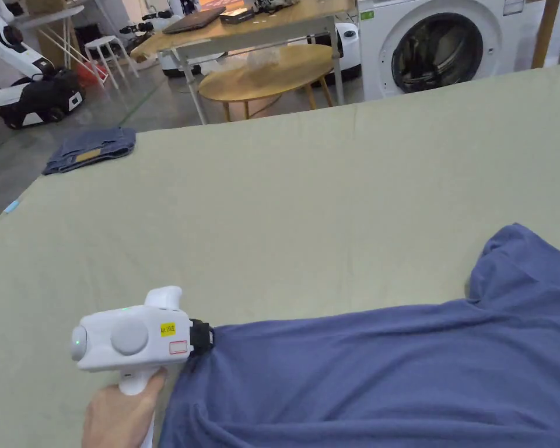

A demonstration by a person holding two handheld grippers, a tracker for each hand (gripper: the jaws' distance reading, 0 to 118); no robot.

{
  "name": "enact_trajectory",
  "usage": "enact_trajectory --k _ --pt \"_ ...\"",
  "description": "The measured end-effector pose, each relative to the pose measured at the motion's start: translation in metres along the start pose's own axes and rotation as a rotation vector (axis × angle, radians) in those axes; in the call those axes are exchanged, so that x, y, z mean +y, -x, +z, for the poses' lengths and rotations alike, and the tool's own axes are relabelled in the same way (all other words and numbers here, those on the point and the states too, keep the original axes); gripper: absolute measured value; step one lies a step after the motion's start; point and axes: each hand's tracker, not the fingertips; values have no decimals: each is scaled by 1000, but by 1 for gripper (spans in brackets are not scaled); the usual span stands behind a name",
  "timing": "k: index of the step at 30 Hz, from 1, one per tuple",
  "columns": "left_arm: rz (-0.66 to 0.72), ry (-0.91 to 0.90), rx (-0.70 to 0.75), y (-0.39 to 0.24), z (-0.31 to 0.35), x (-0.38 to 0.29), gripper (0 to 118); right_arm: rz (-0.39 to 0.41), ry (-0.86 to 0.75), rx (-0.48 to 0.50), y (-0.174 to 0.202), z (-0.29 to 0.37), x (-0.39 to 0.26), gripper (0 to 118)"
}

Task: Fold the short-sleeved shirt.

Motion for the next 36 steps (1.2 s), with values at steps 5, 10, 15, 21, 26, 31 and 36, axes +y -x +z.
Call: enact_trajectory --k 5,10,15,21,26,31,36 --pt "-1 42 28 -5 -10 2 0 66 58 22 -6 -40 56 1" --pt "-27 70 36 0 -13 9 0 53 318 47 -38 -151 138 51" --pt "-49 93 42 -1 -10 8 0 -3 448 -93 -72 -243 154 51" --pt "-54 98 44 3 -19 15 0 -4 460 -93 -72 -248 150 3" --pt "23 -2 -22 11 20 22 0 -56 390 -23 -72 -209 158 2" --pt "-47 -119 -172 9 120 -25 0 -17 194 96 -65 -102 146 2" --pt "-50 -156 -148 18 183 -107 0 11 130 77 -59 -2 87 2"
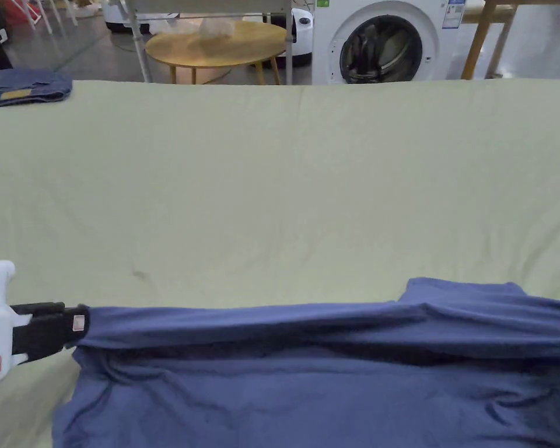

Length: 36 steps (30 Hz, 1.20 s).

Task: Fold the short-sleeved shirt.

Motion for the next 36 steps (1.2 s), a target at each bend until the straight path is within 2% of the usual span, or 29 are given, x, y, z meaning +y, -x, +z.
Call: enact_trajectory --k 4,8,11,12,13,14,15,16,17,18,19,21,26,28,30,31,32,33,34,36 --pt "62 32 13 -5 19 -53 0 -59 10 -50 -8 25 -66 2" --pt "71 57 28 8 6 -94 0 -138 47 -64 -12 18 -114 2" --pt "100 77 27 17 -7 -107 0 -152 71 -78 -16 3 -134 2" --pt "104 75 31 19 -10 -109 0 -152 66 -83 -14 0 -138 2" --pt "112 70 27 20 -12 -109 9 -146 66 -90 -12 -2 -142 5" --pt "112 65 24 22 -13 -109 26 -125 65 -102 -5 -4 -139 12" --pt "116 58 22 23 -13 -110 26 -95 66 -125 -3 -6 -141 12" --pt "118 51 32 22 -13 -109 31 -91 68 -129 -2 -7 -143 17" --pt "111 30 76 22 -10 -109 41 -92 63 -132 -2 -5 -145 27" --pt "78 -5 123 20 -5 -106 45 -92 60 -136 -2 -2 -146 44" --pt "62 -36 110 13 5 -103 44 -94 46 -137 -1 4 -144 49" --pt "48 -133 91 3 23 -93 44 -81 -46 -157 10 20 -136 49" --pt "-38 -368 52 -48 73 -60 44 -12 -280 -76 57 59 -90 49" --pt "-94 -448 9 -68 85 -54 43 19 -338 -47 77 62 -71 47" --pt "-147 -512 -14 -85 91 -50 35 33 -352 6 92 59 -58 35" --pt "-158 -515 2 -103 95 -44 22 39 -369 29 99 57 -53 21" --pt "-163 -513 6 -109 94 -42 9 42 -376 31 105 54 -52 12" --pt "-161 -508 0 -114 93 -41 0 49 -375 37 109 50 -50 8" --pt "-158 -506 -11 -117 92 -40 0 57 -374 44 114 46 -48 0" --pt "-120 -511 -40 -118 90 -40 0 70 -357 45 123 38 -47 0"
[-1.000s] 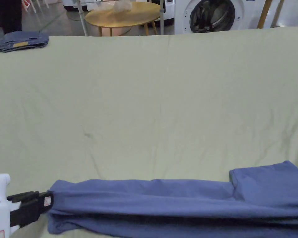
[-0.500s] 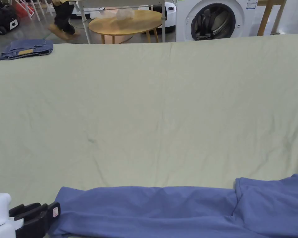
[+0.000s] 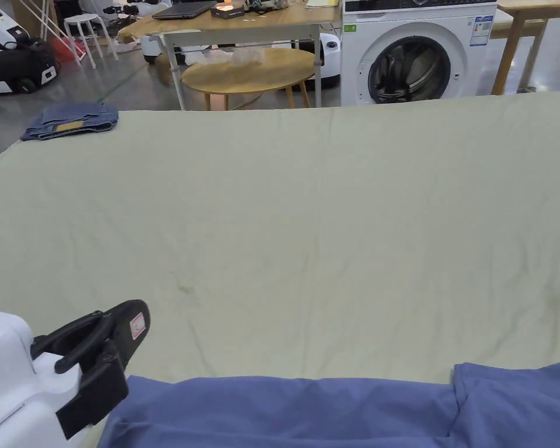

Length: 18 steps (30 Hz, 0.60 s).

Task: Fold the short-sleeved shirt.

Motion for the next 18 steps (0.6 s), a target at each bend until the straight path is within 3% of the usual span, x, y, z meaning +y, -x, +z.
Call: enact_trajectory --k 5,6,7,11,14,18 --pt "125 124 44 41 -7 -8 1 18 24 21 4 -3 -7 0" --pt "170 180 70 56 -11 -13 21 20 29 26 2 -1 -9 0" --pt "224 205 48 88 -13 -26 53 22 31 27 1 0 -11 0" --pt "491 273 -5 146 -26 -66 52 3 66 28 -9 2 -19 0" --pt "549 351 5 176 -40 -97 56 -24 96 21 -16 2 -26 0" --pt "715 411 -134 185 -62 -132 56 -48 122 17 -23 3 -32 0"
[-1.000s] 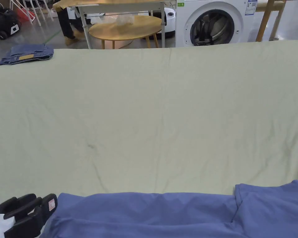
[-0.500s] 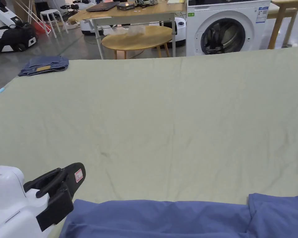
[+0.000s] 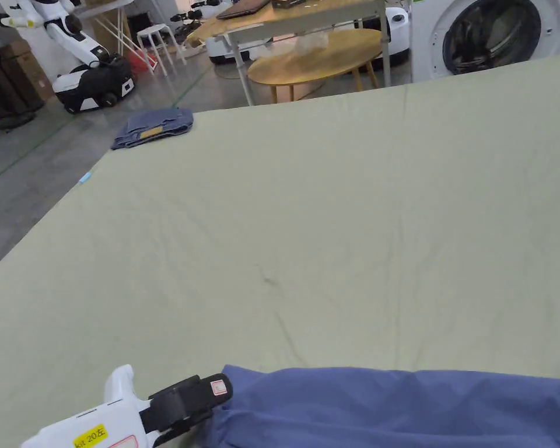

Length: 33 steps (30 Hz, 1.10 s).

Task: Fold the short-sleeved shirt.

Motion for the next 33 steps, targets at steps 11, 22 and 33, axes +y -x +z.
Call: enact_trajectory --k 11,22,33 --pt "139 13 -86 -5 -35 -29 11 -67 17 16 -8 -2 -4 0" --pt "9 -291 48 -63 84 33 10 -93 13 13 -15 3 -10 0" --pt "-330 15 113 -161 -57 -20 10 -136 14 33 -9 3 -13 0"
